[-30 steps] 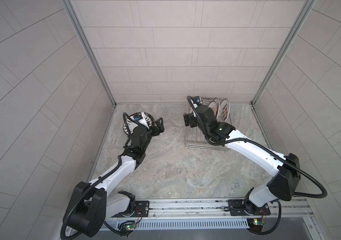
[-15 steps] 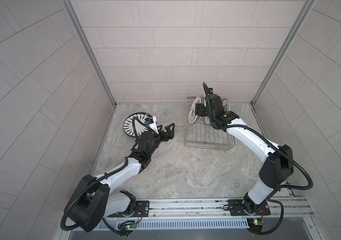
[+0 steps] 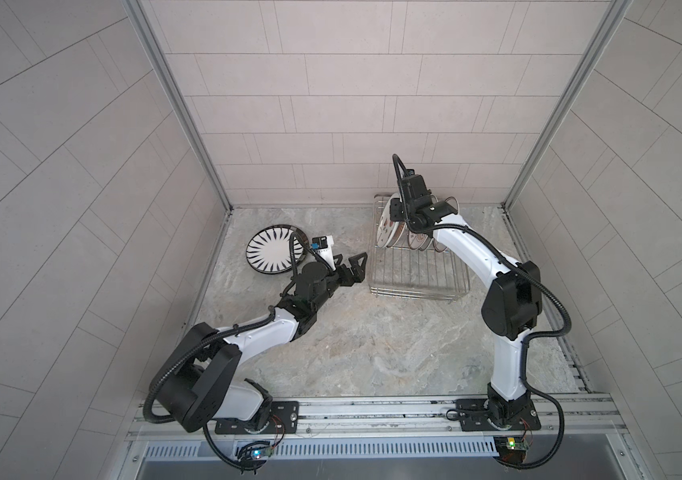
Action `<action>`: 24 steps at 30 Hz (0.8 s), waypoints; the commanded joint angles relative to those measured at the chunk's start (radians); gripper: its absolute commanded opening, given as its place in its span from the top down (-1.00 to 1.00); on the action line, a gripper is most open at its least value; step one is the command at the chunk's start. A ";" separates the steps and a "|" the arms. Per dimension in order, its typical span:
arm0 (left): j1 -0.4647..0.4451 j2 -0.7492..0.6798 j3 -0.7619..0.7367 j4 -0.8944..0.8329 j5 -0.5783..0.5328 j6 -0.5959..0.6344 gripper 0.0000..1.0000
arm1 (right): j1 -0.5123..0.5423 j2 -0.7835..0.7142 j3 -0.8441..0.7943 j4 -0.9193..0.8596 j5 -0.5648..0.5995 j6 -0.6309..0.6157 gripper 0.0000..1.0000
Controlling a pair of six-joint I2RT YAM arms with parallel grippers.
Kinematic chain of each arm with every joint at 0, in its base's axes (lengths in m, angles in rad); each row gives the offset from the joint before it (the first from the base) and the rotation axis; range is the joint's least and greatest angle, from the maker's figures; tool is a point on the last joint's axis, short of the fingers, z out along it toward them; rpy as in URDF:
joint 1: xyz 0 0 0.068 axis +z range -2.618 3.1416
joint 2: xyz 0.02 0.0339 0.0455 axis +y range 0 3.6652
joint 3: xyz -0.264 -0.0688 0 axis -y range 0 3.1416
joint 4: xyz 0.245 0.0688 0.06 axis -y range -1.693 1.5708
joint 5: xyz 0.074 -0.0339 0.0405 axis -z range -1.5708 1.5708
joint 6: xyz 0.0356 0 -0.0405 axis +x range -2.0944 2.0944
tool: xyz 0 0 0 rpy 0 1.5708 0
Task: Unload the plates from the dish rack
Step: 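Move the right gripper down onto the watermelon-print plate in the rack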
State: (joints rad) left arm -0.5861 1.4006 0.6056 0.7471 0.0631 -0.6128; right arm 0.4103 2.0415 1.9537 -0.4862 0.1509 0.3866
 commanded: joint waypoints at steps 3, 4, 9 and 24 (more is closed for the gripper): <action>-0.004 0.015 0.029 0.067 0.008 -0.008 -1.00 | 0.003 0.109 0.147 -0.131 0.011 0.003 0.32; -0.004 0.014 0.026 0.070 0.008 -0.007 -1.00 | 0.004 0.131 0.174 -0.146 0.016 0.004 0.35; -0.004 0.002 0.010 0.078 0.008 -0.005 -1.00 | 0.007 0.205 0.259 -0.203 0.090 0.008 0.37; -0.002 -0.036 -0.003 0.017 -0.050 0.012 -1.00 | 0.032 0.328 0.404 -0.284 0.258 0.025 0.57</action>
State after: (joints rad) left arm -0.5858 1.3911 0.6064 0.7639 0.0334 -0.6106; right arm 0.4328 2.3505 2.3409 -0.7357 0.3779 0.4076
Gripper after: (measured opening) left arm 0.999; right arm 0.222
